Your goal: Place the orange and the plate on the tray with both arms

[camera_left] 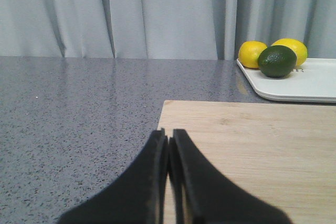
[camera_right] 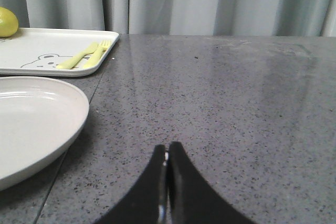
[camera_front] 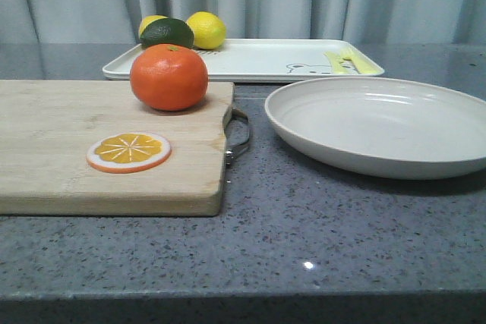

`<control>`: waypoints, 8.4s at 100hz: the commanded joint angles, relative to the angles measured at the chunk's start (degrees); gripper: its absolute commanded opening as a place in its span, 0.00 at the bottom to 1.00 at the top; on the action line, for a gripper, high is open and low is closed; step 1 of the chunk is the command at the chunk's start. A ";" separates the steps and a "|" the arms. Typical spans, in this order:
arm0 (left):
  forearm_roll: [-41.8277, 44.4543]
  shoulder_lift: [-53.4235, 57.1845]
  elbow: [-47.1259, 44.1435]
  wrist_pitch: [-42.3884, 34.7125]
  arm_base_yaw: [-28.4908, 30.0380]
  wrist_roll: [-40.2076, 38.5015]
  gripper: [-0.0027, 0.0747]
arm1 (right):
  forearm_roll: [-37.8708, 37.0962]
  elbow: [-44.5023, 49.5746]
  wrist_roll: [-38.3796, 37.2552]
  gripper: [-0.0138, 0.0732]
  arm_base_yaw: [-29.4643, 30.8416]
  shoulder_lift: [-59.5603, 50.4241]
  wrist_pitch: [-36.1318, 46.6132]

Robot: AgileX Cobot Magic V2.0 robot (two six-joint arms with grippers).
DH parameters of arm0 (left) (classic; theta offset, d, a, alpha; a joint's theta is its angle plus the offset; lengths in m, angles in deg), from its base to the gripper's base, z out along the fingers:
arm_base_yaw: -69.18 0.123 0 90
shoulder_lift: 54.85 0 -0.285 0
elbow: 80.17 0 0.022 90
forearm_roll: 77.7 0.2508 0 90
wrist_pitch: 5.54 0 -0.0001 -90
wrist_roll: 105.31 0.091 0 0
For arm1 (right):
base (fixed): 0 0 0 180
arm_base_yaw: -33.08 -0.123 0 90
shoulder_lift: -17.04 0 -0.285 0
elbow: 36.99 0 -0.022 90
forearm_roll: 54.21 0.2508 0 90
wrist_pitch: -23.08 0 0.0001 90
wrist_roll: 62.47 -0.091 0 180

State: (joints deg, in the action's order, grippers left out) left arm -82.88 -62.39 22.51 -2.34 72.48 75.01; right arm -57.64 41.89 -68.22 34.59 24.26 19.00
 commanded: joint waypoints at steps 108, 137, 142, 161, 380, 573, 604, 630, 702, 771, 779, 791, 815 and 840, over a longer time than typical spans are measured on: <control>-1.62 1.91 0.10 -4.83 0.01 0.03 0.01 | -0.73 -1.37 0.19 0.08 0.22 -0.74 5.60; -5.30 0.97 4.84 -4.59 0.01 0.04 0.01 | -0.73 -3.77 0.19 0.08 0.22 -0.61 4.08; -5.30 -0.10 6.02 -4.59 0.01 0.04 0.01 | -0.73 -5.05 0.19 0.08 0.22 -0.16 2.23; -5.30 -6.23 11.31 -4.59 0.01 0.04 0.01 | -0.73 -11.04 0.19 0.08 0.22 3.97 -2.53; -3.28 -62.72 54.39 14.79 -20.31 0.23 0.75 | 1.29 -28.70 0.19 0.08 0.22 33.30 -13.23; -22.50 -96.25 90.38 44.21 -33.64 3.64 0.39 | 1.29 -28.70 0.19 0.08 0.22 33.29 -13.59; -24.36 -101.35 93.41 40.60 -43.06 3.64 0.39 | 1.29 -28.70 0.19 0.08 0.22 33.29 -13.59; -24.36 -108.77 100.29 40.15 -49.20 3.64 0.40 | 1.29 -28.70 0.19 0.08 0.22 33.29 -14.44; -22.40 -111.41 103.13 43.46 -49.36 6.03 0.80 | 1.29 -28.70 0.19 0.08 0.22 33.29 -15.72; -17.64 -103.79 107.31 53.60 -45.65 8.18 0.40 | 1.29 -28.91 1.63 0.08 -1.75 34.06 -18.94; -17.37 -100.87 104.76 52.79 -45.65 9.02 0.28 | 1.29 -29.98 1.77 0.08 -3.28 35.66 -20.16; -17.14 -95.66 98.75 49.54 -45.65 9.06 0.12 | 1.29 -33.04 1.77 0.09 -4.86 39.34 -24.05; -16.31 -83.27 83.57 41.07 -45.65 9.16 0.01 | 1.73 -41.52 1.96 0.36 -6.84 48.79 -31.92; -15.08 -71.20 69.78 37.79 -45.65 9.16 0.01 | 5.27 -50.21 1.98 0.53 -9.65 59.10 -36.73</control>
State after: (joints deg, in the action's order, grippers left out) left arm -97.30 -138.98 94.50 39.80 26.85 84.03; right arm -53.30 -4.14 -66.95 25.78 80.76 -18.59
